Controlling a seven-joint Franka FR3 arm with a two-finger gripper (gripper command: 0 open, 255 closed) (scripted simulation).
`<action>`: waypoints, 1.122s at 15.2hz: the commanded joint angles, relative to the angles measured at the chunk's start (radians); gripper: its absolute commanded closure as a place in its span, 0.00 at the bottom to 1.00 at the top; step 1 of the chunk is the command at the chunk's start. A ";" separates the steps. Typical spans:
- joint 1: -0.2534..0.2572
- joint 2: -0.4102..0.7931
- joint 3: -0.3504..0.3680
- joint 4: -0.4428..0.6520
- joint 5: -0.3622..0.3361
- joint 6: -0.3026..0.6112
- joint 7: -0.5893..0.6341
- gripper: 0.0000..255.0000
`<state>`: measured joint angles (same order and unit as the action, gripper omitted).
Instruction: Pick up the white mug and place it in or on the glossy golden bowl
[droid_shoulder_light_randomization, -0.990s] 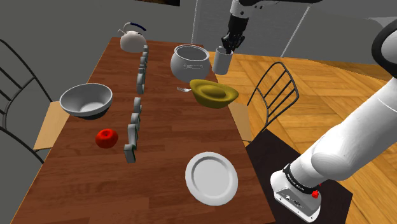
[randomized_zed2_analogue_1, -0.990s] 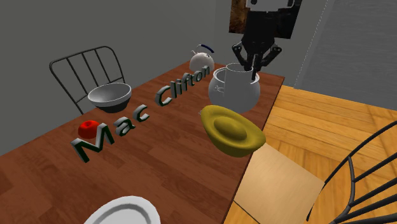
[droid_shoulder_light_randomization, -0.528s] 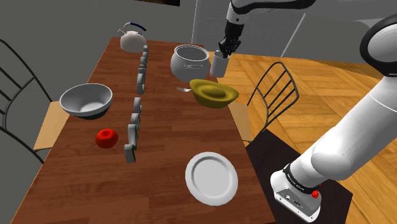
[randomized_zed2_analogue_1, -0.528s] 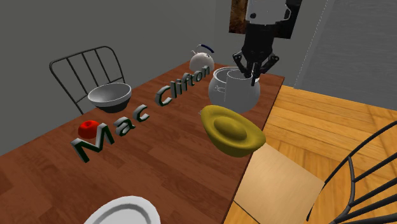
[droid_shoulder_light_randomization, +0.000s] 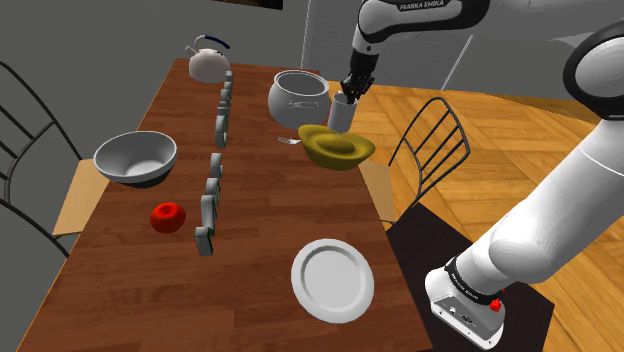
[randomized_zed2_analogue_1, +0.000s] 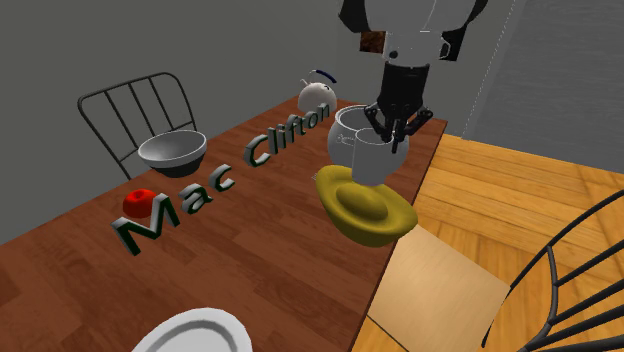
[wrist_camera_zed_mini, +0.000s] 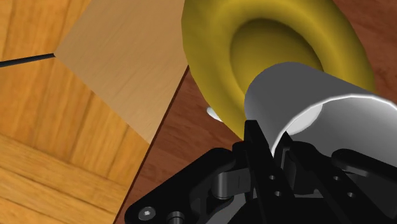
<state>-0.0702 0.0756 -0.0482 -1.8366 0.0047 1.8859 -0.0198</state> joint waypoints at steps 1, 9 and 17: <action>0.001 0.007 0.001 -0.019 0.000 0.027 0.001 1.00; 0.001 0.019 0.001 -0.059 0.001 0.079 0.001 1.00; 0.001 0.019 0.001 -0.059 0.001 0.079 0.001 0.00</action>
<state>-0.0696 0.0949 -0.0475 -1.8954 0.0059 1.9646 -0.0190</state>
